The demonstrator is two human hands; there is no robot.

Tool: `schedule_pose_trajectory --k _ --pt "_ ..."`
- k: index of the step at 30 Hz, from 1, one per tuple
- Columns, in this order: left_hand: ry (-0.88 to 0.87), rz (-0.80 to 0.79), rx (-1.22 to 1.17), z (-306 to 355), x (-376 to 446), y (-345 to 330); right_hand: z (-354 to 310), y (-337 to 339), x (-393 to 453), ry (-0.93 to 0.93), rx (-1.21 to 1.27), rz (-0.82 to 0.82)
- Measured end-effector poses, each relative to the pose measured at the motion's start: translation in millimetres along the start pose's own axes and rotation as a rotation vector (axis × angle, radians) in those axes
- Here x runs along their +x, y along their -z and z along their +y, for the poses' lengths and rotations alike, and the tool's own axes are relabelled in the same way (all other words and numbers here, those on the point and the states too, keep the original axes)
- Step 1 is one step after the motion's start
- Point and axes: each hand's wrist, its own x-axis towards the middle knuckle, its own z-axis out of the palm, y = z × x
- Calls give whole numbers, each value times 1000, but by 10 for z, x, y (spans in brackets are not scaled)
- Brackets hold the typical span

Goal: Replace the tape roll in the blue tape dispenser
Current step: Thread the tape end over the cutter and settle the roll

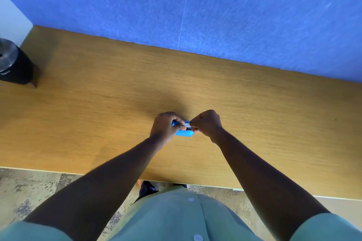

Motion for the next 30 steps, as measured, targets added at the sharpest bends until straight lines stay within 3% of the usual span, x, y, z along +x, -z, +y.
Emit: schedule_pose_trajectory --k 5,15,30 --pt "18 -7 -30 -3 -6 1 20 15 23 -63 101 -24" --pt "23 12 0 -10 -18 -21 62 14 -29 -6 55 -56" --pt "13 29 -3 6 -39 -25 143 -44 -10 14 96 5"
